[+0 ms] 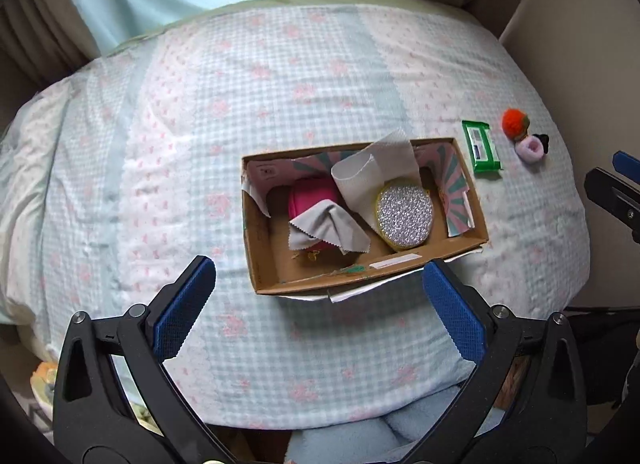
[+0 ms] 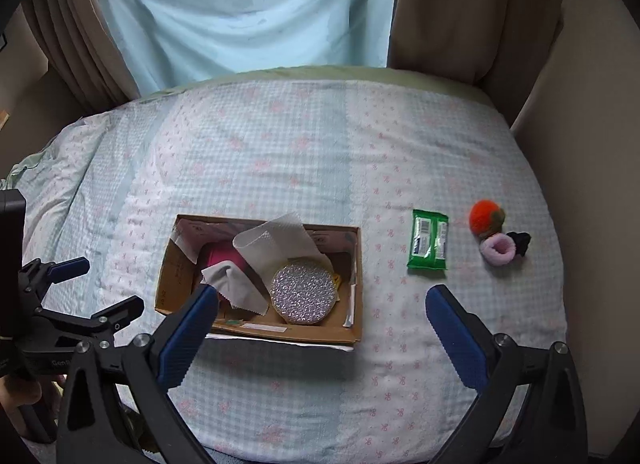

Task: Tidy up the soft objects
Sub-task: 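Move both tools back toward the green wipe pack and pompom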

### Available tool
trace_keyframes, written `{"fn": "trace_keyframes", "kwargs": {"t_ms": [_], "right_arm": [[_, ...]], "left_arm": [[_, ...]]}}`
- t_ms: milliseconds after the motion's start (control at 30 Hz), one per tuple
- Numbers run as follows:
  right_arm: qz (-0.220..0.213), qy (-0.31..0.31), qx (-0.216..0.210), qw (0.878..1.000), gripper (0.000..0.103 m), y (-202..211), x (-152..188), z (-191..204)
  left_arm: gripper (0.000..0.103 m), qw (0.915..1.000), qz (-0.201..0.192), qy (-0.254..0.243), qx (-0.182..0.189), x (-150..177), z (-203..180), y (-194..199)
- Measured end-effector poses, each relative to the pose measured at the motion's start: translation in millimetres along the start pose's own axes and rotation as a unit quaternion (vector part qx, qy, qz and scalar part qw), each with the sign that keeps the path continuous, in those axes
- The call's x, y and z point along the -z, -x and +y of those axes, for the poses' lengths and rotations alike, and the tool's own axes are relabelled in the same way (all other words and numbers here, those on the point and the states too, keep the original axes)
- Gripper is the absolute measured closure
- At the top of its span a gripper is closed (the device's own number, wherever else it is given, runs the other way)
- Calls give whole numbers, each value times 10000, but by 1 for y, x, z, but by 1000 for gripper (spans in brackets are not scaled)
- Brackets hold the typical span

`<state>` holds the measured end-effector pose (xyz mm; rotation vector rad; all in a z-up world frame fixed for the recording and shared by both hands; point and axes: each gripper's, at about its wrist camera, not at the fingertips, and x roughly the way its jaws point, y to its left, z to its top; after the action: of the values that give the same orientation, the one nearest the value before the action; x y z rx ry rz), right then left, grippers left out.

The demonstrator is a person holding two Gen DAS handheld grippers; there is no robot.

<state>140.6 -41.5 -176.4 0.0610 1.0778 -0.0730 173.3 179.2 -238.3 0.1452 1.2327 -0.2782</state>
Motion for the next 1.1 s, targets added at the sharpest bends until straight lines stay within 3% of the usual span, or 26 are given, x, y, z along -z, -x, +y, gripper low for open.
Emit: {"fn": "trace_keyframes", "kwargs": {"t_ms": [300,533,833,1100], "right_arm": [[-504,-827,565,9937,0,77,18,-54],[-855,-1101,958,9856,0,106,33,-107],[-927,-1088,573,9881,0,84,29,-188],[-850,-1174,294,9890,0,41,20,-255]], "left_arm": [[0,9970,-763,-62,91,-14,-30,59],[0,9928,-1146,-125,314,-29,-71,81],[0,9920,-1248,118,169,-44,-153,83],[0,9934,-1011,534,46,-65,-235,50]]}}
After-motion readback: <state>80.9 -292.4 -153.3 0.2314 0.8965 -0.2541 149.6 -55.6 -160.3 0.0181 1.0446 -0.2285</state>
